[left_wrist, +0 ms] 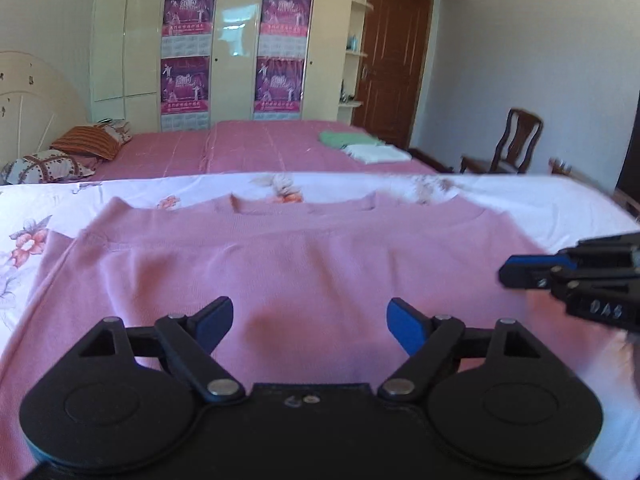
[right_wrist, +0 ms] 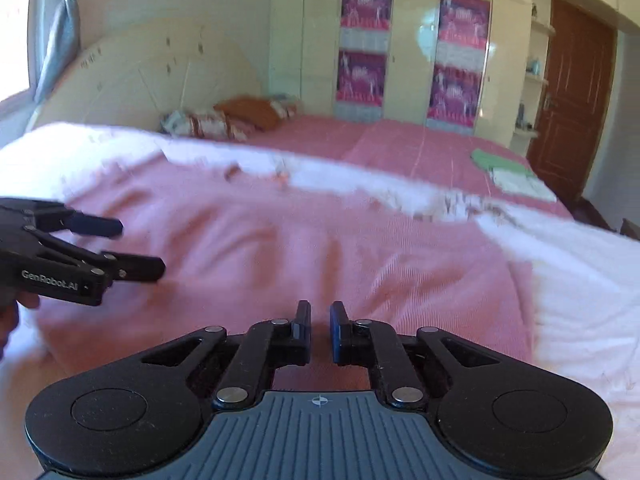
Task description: Fold small clothes
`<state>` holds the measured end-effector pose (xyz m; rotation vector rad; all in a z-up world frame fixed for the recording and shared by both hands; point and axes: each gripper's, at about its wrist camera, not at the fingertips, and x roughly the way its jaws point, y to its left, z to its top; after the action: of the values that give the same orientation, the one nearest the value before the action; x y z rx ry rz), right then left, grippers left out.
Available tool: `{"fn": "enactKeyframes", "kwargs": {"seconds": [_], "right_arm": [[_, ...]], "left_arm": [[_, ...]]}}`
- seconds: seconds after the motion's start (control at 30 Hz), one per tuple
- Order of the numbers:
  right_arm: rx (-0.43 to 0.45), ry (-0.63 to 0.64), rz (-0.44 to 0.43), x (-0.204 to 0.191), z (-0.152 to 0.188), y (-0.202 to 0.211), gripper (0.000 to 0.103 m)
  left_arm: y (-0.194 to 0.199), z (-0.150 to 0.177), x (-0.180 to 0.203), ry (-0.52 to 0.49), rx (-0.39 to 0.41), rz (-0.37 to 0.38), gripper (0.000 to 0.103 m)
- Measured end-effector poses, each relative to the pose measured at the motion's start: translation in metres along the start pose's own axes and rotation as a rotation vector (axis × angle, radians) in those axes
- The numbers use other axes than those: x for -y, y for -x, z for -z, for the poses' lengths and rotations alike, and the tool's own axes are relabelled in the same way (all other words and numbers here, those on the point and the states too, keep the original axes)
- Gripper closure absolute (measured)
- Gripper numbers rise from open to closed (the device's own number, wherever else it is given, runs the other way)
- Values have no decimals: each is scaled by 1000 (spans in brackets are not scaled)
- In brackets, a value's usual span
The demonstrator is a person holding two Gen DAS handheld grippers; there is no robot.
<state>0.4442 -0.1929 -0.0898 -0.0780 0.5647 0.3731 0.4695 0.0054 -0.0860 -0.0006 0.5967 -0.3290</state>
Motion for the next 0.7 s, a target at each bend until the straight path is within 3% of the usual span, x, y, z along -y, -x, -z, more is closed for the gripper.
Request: {"fn": "enactKeyframes", "kwargs": {"seconds": [0.07,0.13,0.17,0.23,0.33,0.4,0.43,0.47,0.53,0.6,0.67,0.7], "right_arm": [[25,-11,-25,-8,0,6,93],[-33,-8,-58,-21,9,-4,93],[-95,8,-54,-27,16,-15,93],[-72,40,-29,-34,28,-14,94],[-49,0,-19,-24,24,11,93],[-42,17,49,-12,33,28,93],[-85,12,87,-3,40,28,93],[-127,-8,106,8,51,27,93],[-115,-73,80,22,58,38,93],[-98,-83,126,23,54,53,93],[-54,-105,150,30,56,72,93],[-81,-116,174,35,60,73,93]], "left_arm": [[-6,3,17,-28,-20,23,19],[-23,15,32,-77,-102,13,21],[-22,19,36,-108,-77,-6,20],[-10,17,36,-124,-73,-4,20],[16,25,22,-130,-19,-48,19],[14,38,4,-118,-86,-111,19],[14,46,-10,-87,-109,-115,17],[20,49,-21,-48,-82,-94,17],[33,45,-25,-61,-84,-136,19],[48,46,-32,-69,-47,-168,19],[49,52,-48,-27,-100,-203,19],[48,57,-57,-7,-114,-211,16]]}}
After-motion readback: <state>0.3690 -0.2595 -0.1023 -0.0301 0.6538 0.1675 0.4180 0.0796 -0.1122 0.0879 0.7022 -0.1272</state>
